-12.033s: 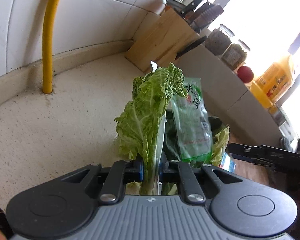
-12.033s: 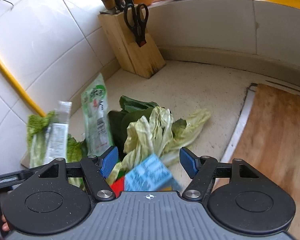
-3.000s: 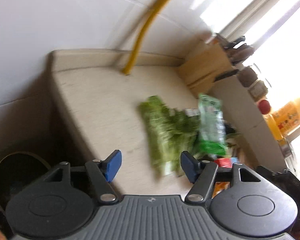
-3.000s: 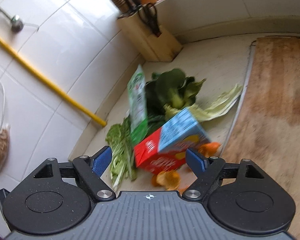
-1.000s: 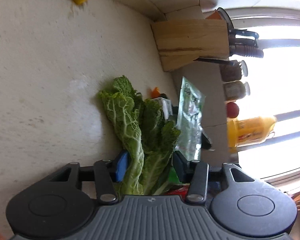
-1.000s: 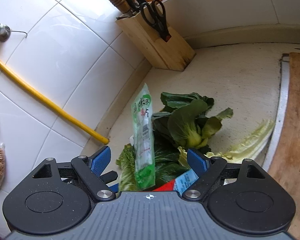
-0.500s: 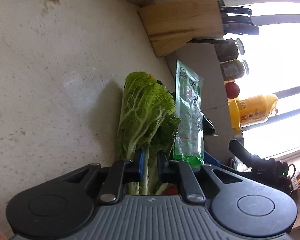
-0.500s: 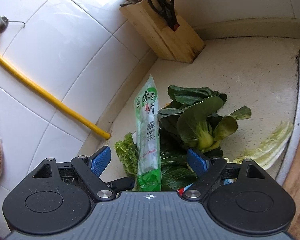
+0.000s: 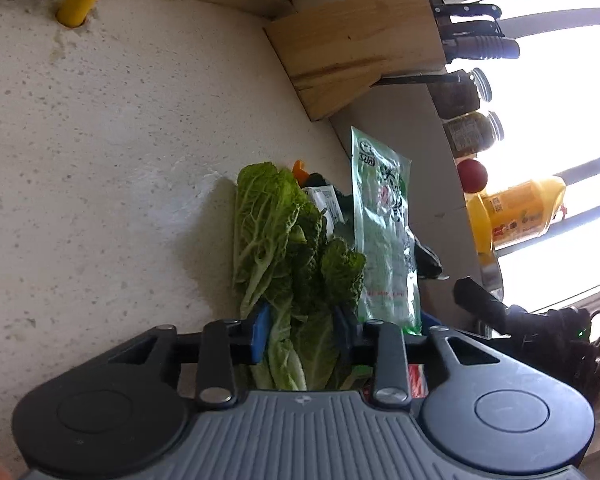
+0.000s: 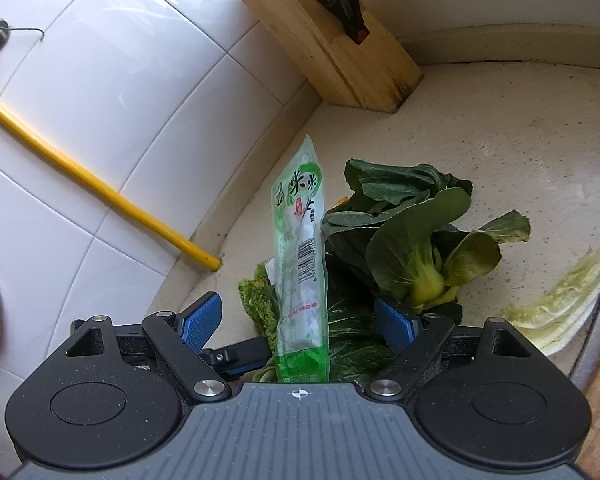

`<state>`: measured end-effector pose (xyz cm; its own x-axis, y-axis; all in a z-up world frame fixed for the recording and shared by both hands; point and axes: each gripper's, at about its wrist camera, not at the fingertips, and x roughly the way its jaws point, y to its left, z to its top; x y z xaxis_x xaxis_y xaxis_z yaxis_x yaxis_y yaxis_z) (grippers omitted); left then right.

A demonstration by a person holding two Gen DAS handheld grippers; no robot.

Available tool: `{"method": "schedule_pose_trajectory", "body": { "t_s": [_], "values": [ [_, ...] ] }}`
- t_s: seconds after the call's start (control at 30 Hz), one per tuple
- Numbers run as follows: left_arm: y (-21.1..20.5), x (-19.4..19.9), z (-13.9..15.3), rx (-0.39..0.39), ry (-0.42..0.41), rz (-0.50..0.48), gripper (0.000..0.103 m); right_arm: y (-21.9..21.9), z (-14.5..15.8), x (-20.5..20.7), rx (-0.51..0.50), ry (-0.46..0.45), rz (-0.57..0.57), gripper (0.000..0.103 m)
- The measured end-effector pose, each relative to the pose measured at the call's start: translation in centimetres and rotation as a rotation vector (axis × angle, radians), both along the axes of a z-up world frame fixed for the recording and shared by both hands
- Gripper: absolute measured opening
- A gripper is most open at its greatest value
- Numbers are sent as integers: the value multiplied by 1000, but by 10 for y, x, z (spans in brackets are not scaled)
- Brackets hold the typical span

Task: Collect trash

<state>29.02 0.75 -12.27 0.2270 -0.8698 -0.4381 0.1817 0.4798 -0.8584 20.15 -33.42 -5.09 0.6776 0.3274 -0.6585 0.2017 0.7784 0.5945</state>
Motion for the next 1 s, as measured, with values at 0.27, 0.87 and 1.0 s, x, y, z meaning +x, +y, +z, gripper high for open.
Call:
{"method": "schedule_pose_trajectory", "body": {
  "t_s": [0.27,0.87,1.0],
  "values": [
    [24,-6,20,139,-120,64,35,-1,0,3,10,-5,5,88],
    [49,-8,3,0,4,1,45,0,-6,9,13,-5,24,89],
    [29,0,-5,-101,54,-54,45,1,-8,12,13,2,30,90]
  ]
}}
